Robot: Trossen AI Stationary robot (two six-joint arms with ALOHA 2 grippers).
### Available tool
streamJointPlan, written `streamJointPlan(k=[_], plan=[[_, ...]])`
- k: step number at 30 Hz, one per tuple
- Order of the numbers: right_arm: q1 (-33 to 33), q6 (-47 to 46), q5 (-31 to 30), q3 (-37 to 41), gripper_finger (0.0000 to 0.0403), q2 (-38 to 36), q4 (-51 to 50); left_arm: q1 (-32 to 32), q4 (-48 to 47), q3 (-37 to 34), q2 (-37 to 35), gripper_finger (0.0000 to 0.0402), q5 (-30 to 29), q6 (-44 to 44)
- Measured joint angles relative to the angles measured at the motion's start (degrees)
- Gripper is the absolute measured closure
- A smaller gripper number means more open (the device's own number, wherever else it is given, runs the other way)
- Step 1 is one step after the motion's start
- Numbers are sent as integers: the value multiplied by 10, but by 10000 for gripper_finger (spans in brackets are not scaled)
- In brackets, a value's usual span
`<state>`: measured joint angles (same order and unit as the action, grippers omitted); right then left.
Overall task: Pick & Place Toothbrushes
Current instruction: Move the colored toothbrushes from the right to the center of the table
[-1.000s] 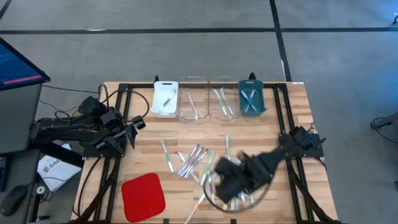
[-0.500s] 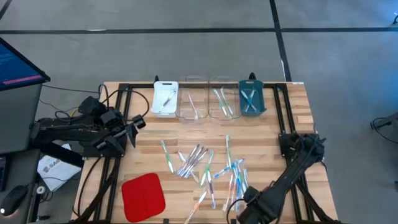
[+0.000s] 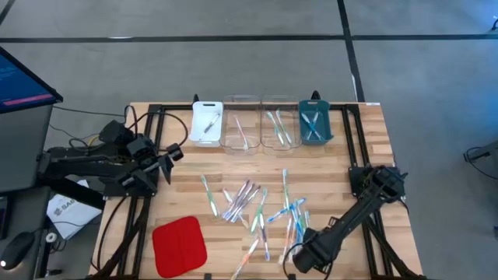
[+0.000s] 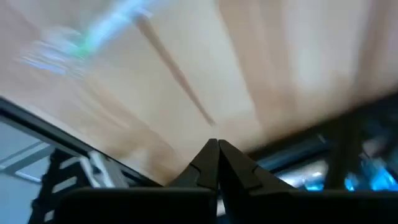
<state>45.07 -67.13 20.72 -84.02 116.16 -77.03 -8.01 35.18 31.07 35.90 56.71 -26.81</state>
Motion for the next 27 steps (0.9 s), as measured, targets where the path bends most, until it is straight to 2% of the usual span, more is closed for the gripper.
streamJointPlan(k=[16, 27], plan=[[-36, 57, -27, 93, 403, 0, 131, 0, 11, 0, 11, 243, 0, 0], [-107, 131, -42, 105, 403, -2, 192, 0, 18, 0, 14, 243, -2, 0]])
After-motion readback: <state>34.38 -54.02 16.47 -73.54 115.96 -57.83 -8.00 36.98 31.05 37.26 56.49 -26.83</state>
